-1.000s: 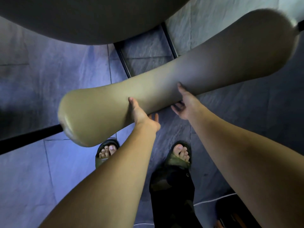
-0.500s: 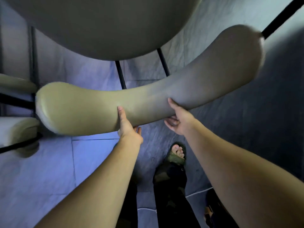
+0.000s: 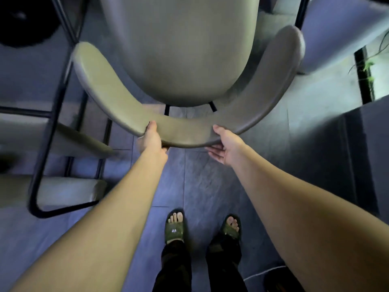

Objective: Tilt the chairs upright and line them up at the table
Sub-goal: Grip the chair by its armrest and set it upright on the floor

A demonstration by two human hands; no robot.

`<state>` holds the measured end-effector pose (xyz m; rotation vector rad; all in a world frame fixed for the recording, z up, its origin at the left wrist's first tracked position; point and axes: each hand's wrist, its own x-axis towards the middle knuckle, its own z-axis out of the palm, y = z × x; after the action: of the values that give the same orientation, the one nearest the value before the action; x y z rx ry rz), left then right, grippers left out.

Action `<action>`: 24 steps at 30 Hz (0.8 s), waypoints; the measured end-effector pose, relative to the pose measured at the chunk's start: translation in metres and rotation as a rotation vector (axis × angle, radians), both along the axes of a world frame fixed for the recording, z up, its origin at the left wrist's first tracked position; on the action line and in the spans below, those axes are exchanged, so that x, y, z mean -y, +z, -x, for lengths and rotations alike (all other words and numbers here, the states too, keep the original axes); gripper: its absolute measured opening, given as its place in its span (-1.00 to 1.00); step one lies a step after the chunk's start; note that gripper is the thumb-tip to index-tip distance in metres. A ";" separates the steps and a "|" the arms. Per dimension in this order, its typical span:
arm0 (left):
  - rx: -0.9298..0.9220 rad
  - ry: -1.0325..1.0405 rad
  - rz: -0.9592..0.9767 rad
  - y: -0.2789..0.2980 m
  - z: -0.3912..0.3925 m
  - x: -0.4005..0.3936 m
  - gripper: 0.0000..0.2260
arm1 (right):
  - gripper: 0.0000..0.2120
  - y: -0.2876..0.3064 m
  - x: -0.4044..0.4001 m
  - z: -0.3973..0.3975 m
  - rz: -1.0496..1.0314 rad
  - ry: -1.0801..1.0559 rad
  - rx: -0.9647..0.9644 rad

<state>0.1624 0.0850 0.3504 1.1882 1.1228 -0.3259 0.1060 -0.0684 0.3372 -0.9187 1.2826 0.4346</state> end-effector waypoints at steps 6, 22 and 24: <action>-0.018 -0.073 -0.020 0.060 -0.033 -0.011 -0.60 | -0.63 0.076 -0.010 -0.024 0.047 0.029 -0.068; -0.144 -0.199 -0.148 0.081 -0.028 -0.042 -0.68 | -0.68 0.169 -0.024 0.016 0.036 0.104 -0.176; -0.169 -0.268 -0.171 0.099 -0.027 -0.036 -0.86 | -0.70 0.176 -0.023 0.017 0.049 0.105 -0.186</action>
<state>0.1889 0.1207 0.4495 1.4897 1.1552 -0.5525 0.0889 -0.0456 0.5128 -1.0083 1.4234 0.5840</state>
